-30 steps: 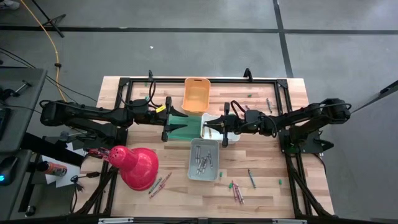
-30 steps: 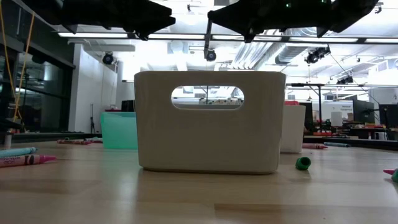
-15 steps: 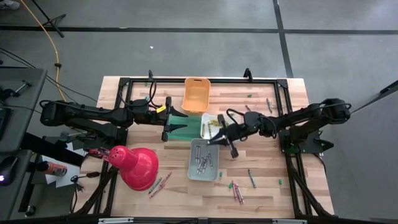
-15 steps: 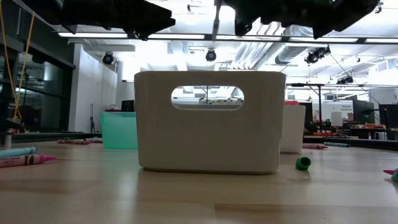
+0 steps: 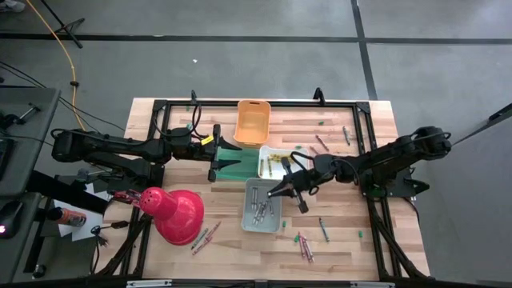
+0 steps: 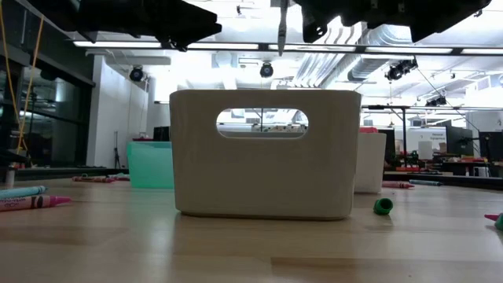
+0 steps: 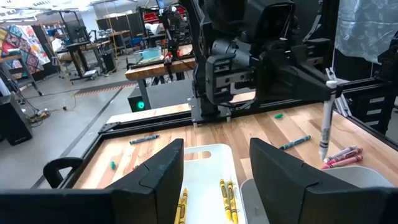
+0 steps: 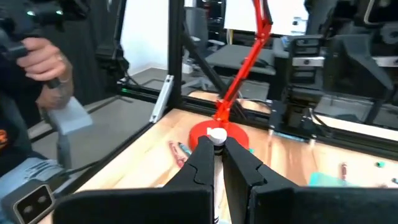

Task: Sort crayons
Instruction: Put the white crayon into the gray bin, then put the pink crayon into the blue bin

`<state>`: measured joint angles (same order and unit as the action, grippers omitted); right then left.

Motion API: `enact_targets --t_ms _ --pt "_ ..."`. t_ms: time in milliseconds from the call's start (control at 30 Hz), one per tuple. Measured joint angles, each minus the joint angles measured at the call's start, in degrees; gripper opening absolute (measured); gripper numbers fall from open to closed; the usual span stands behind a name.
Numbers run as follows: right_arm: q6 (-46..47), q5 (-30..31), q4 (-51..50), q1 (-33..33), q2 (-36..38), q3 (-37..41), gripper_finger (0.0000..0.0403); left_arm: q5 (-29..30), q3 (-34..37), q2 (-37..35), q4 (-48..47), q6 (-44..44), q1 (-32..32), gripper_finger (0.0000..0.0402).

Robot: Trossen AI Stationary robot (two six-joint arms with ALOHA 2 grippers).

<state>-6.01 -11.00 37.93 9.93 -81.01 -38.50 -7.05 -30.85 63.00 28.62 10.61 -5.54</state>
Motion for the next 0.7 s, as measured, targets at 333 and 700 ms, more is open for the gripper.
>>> enact_targets --t_ms 333,700 --pt "2.67 1.48 2.68 -0.02 0.00 -0.02 0.0055 0.00 0.00 -0.01 -0.20 0.02 -0.02 0.0170" --pt "3.22 1.46 2.65 -0.02 0.00 -0.02 0.0126 0.00 0.00 0.00 -0.42 0.02 -0.01 0.0170"
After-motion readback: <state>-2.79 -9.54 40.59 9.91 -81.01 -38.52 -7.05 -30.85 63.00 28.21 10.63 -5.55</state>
